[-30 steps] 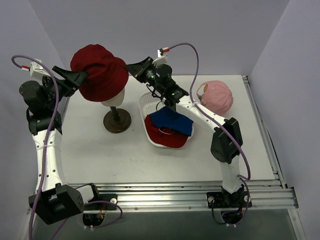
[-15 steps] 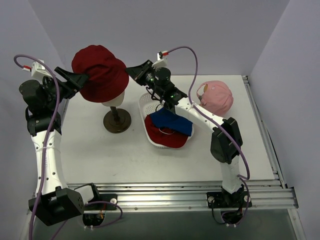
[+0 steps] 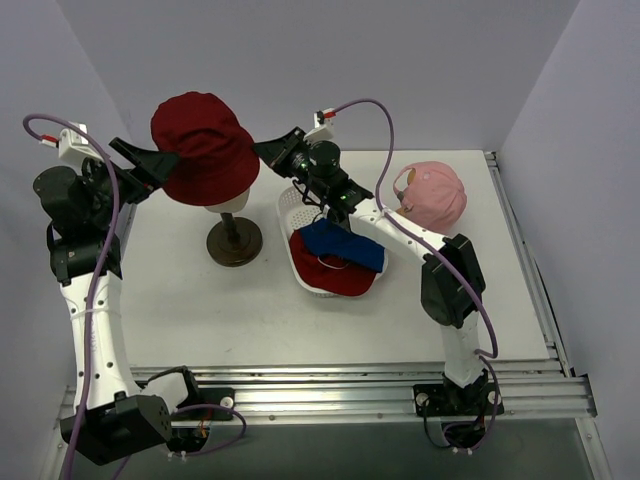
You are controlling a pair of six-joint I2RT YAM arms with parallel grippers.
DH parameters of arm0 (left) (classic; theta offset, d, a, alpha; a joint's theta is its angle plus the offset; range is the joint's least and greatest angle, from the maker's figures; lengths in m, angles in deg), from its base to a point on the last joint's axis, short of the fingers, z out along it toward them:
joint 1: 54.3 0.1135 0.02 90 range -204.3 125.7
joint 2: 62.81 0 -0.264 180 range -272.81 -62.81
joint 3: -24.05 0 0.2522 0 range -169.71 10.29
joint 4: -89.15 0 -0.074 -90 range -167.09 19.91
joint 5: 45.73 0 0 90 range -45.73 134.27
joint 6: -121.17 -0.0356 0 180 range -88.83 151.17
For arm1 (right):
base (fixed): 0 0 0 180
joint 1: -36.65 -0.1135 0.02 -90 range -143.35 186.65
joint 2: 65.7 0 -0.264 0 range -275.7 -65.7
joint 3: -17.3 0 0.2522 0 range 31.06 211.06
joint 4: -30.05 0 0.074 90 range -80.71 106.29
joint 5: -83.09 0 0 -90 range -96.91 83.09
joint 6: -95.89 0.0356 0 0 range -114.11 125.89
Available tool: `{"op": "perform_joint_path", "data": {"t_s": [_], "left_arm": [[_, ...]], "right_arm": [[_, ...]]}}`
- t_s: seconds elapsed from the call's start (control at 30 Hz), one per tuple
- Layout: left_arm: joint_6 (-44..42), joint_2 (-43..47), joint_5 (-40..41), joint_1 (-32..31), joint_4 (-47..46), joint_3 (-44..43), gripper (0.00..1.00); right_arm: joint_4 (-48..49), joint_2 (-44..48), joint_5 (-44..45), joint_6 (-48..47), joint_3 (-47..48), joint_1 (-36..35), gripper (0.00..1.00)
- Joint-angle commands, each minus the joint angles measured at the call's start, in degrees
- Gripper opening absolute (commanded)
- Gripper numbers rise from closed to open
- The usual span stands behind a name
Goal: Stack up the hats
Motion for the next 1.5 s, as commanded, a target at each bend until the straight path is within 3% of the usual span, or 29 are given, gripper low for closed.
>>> {"op": "perform_joint_path", "data": {"t_s": [0.0,0.3,0.63,0.73,0.83,0.97,1.47], "left_arm": [[-1.95,2.05,0.66,0.12,0.66,-2.49,0.96],[3.5,1.7,-4.08,6.71,-2.68,0.24,0.96],[3.85,0.99,-1.88,7.07,-3.19,6.46,0.95],[7.0,0.99,-2.84,7.07,-7.05,9.1,0.95],[11.4,2.04,-4.25,7.07,-19.67,14.2,0.95],[15.19,2.23,-5.04,6.98,-27.35,18.6,0.93],[17.3,-2.43,-6.45,4.52,-36.07,20.89,0.86]], "right_arm": [[-1.48,2.13,2.46,-2.47,-1.57,0.85,0.0],[-2.89,1.51,2.38,-3.97,-1.83,0.85,0.0],[-2.44,2.3,3.17,-5.02,-4.03,0.68,0.0],[-2.71,1.43,2.99,-5.11,-3.34,0.68,0.0],[-3.41,0.46,1.94,-5.55,-2.28,0.68,0.0],[-2.71,0.54,1.76,-5.64,-2.89,0.59,0.0],[-2.44,-0.69,0.62,-5.64,-2.72,0.24,0.0]]}}
